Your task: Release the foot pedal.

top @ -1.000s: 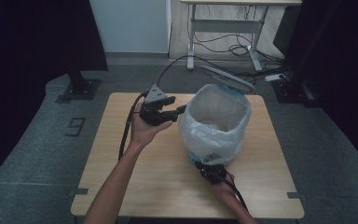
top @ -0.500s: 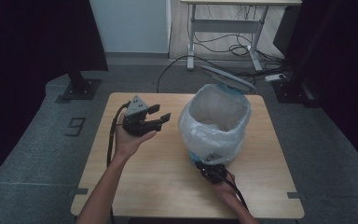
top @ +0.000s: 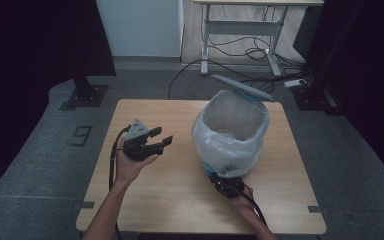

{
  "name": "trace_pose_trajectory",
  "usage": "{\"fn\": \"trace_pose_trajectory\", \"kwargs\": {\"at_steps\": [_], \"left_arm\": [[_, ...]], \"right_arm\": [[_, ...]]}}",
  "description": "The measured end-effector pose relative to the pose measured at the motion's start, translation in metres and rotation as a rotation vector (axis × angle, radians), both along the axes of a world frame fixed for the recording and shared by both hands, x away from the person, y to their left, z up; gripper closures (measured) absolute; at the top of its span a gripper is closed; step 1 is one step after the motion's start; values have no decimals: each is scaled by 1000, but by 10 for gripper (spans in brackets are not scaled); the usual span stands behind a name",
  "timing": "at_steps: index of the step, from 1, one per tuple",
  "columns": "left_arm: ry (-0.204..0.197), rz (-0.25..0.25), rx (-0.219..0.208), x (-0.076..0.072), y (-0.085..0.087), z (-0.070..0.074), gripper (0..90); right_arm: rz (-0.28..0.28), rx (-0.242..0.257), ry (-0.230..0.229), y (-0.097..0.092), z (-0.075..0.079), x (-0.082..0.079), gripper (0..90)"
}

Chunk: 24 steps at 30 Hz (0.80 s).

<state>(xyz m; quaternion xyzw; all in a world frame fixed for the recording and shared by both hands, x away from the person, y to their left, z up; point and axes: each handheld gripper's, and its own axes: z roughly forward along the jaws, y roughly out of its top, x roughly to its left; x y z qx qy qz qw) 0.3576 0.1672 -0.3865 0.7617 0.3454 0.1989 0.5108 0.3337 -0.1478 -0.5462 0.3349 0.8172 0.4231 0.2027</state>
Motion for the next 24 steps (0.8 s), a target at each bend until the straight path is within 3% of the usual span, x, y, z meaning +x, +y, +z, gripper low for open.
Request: {"fn": "trace_pose_trajectory", "kwargs": {"at_steps": [7,13,17,19,24], "left_arm": [[30,6,21,-6,4,-23,455],[56,17,37,-10,10,-40,444],[69,23,36,-12,13,-48,439],[75,25,35,-14,14,-51,432],[89,15,48,-20,12,-59,412]], "right_arm": [[-1,7,-24,0,4,-3,746],[-10,31,-42,-4,8,-6,659],[9,78,-12,-10,9,-8,595],[6,92,-10,-14,12,-11,547],[32,135,-30,-25,22,-19,527]]}}
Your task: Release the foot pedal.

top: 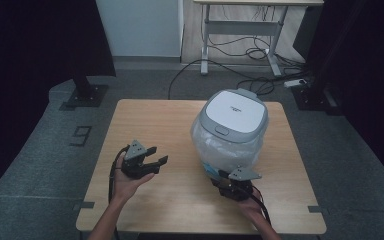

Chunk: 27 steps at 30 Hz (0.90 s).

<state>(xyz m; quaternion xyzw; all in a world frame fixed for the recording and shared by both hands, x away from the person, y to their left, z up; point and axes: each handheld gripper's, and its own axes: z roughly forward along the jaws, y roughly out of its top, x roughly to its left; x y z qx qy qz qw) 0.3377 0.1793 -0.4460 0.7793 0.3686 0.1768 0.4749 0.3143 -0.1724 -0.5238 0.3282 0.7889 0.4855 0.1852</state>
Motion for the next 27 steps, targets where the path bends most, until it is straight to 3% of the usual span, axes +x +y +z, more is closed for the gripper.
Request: {"fn": "trace_pose_trajectory", "kwargs": {"at_steps": [6,11,21,27], "left_arm": [[23,-6,18,-6,-1,-11,403],[41,-10,39,-12,-1,-21,399],[76,-11,63,-17,-2,-39,392],[84,-11,66,-17,-1,-43,390]], "right_arm": [[22,35,-27,-13,11,-7,524],[15,45,-34,-29,11,-14,517],[-74,42,-30,-69,7,-23,514],[-146,53,-13,-88,3,-17,514]]}}
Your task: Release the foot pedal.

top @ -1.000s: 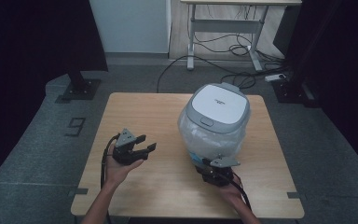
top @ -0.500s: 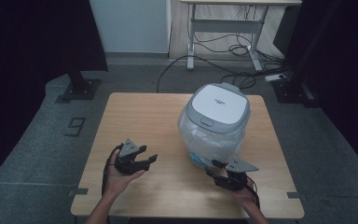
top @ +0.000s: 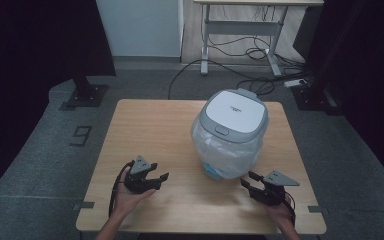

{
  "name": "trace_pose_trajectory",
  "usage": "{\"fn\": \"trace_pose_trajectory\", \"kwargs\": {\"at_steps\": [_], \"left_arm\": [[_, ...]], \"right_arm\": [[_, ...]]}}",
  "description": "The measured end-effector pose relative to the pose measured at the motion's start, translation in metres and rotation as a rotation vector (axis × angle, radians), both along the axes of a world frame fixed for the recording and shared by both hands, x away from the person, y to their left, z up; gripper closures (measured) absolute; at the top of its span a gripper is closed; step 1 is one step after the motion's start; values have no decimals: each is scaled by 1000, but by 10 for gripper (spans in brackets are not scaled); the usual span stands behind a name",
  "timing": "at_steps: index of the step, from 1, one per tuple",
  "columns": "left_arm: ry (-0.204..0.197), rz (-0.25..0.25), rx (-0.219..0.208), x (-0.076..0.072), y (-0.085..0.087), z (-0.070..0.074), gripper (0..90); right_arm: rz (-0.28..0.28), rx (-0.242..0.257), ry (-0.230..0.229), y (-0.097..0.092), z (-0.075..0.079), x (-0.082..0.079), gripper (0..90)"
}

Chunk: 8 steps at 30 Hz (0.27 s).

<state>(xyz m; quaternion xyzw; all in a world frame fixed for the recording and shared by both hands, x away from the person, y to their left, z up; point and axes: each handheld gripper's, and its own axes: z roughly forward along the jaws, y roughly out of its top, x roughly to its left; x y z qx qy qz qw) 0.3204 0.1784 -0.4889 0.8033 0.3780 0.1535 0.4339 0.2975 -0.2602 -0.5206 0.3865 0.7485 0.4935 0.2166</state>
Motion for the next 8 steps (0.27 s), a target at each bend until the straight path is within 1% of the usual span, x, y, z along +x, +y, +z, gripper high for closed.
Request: {"fn": "trace_pose_trajectory", "kwargs": {"at_steps": [2,8], "left_arm": [[2,3,-1,0,1,-1,389],[14,8,7,0,3,-7,384]], "right_arm": [[-8,-9,0,-1,-1,1,510],[-8,-34,4,1,-3,2,498]]}}
